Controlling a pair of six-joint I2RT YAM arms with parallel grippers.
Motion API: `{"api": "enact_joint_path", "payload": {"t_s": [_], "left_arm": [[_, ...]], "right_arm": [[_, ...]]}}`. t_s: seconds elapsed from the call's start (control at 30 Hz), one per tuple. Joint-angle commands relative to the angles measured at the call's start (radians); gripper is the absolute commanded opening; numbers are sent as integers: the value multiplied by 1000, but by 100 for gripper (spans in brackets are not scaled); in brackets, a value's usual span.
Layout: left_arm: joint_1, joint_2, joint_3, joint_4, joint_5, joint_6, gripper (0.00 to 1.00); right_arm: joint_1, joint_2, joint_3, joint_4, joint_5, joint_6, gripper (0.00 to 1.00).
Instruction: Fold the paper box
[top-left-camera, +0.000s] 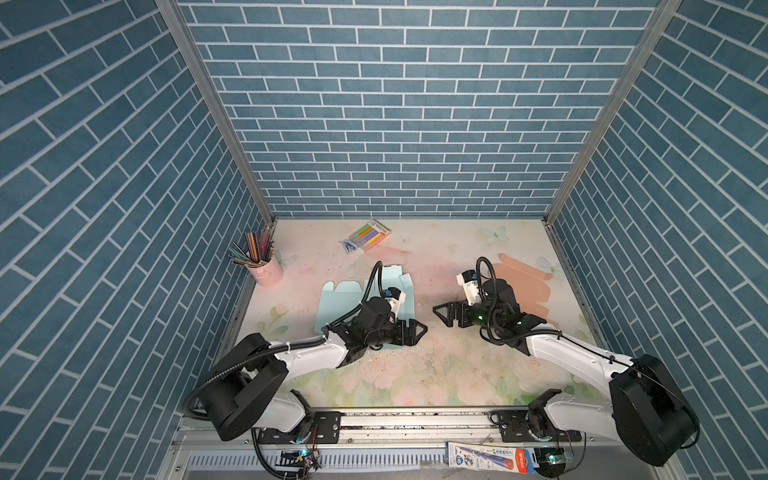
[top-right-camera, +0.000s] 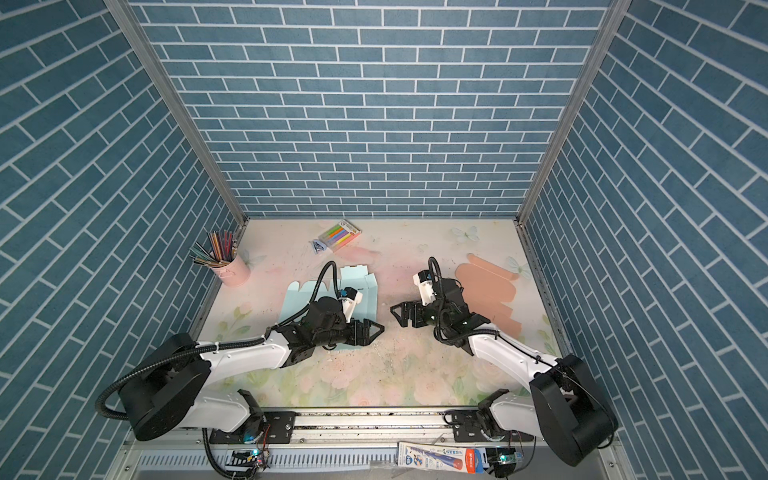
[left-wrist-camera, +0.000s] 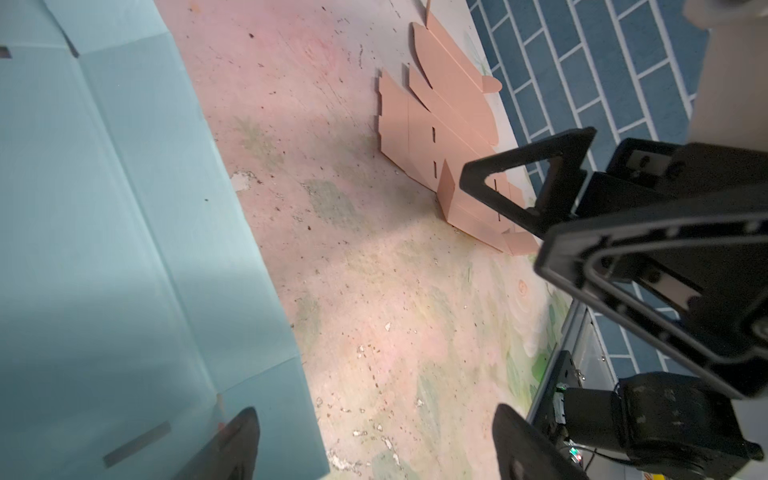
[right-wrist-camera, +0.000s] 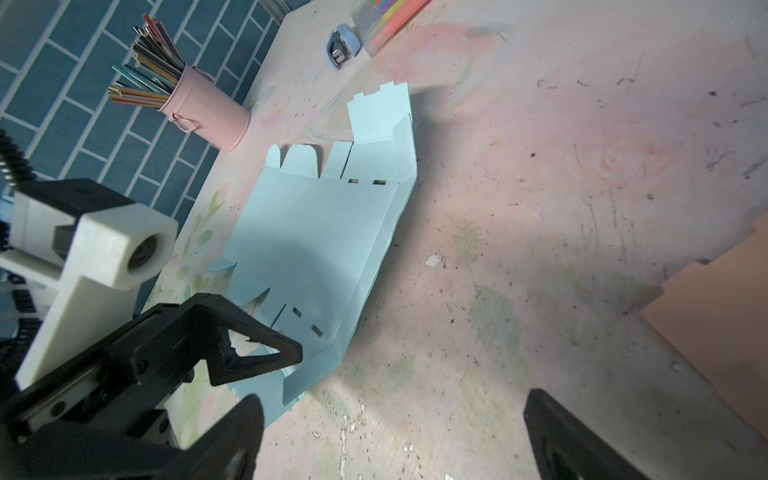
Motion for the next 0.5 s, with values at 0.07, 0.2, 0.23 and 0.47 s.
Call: {"api": "enact_joint_path", "payload": {"t_s": [0.07, 0.2, 0.23, 0.47], "left_arm": [[137, -135, -14, -109, 51, 55, 88], [291, -201, -58, -172, 66, 86, 88], [309, -211, -64, -177, 69, 93, 89], [350, -270, -110, -144, 84, 76, 88]], "right_arm": [[3, 97, 100, -16, -17, -42, 99], [14, 207, 165, 21, -83, -5, 98], [22, 228, 175, 33, -90, 5, 97], [58, 410, 190, 286, -190, 195, 89]]}}
